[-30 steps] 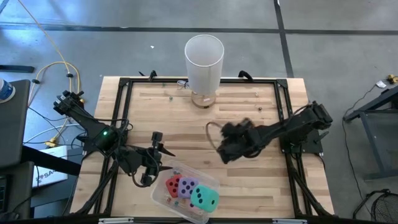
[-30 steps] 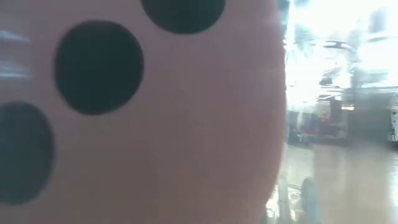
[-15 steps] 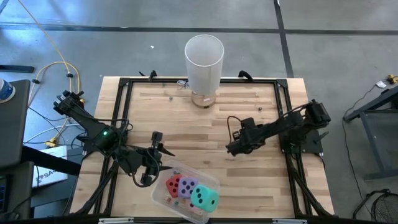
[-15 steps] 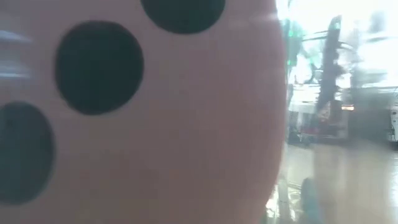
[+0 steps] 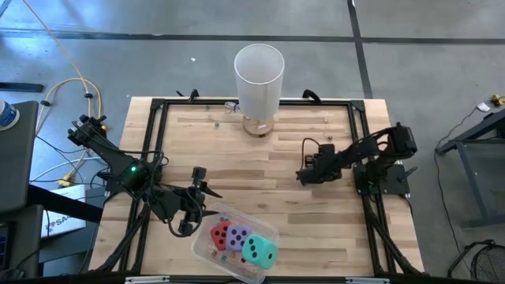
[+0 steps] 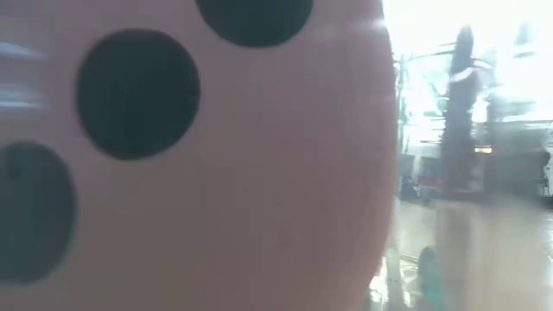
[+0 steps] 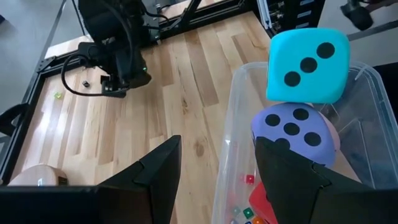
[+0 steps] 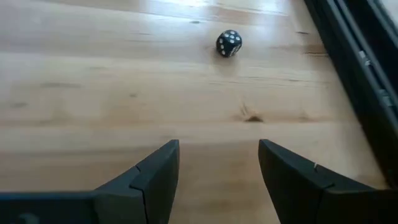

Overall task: Pick & Place Dice
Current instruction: Put the small black dice into the transparent bin

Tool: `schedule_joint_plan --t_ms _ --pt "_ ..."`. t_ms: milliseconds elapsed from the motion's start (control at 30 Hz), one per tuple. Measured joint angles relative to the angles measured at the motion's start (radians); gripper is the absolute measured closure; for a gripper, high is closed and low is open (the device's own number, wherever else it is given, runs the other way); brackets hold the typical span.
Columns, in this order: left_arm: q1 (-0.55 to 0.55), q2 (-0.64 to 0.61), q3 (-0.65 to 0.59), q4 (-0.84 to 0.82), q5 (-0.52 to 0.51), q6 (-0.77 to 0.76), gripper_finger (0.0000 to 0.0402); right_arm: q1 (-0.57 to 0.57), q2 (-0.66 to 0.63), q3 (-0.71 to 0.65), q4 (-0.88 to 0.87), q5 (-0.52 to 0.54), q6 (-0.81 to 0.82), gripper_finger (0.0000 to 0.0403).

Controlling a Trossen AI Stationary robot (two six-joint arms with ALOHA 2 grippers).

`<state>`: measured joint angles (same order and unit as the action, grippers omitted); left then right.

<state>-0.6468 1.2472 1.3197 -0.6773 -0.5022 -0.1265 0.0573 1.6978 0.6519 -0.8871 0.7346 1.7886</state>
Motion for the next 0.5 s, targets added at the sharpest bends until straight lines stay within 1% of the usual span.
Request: schedule_joint_plan --t_ms 233,500 --pt "0.026 0.0 -0.001 0.0 0.001 0.006 0.0204 -0.1 -0.002 -0.064 0.169 0.072 -0.099 0.0193" --pt "0.071 0.0 -0.002 -0.001 0.001 -0.002 0.0204 -0.204 -0.002 -0.064 0.231 0.094 -0.202 0.0193"
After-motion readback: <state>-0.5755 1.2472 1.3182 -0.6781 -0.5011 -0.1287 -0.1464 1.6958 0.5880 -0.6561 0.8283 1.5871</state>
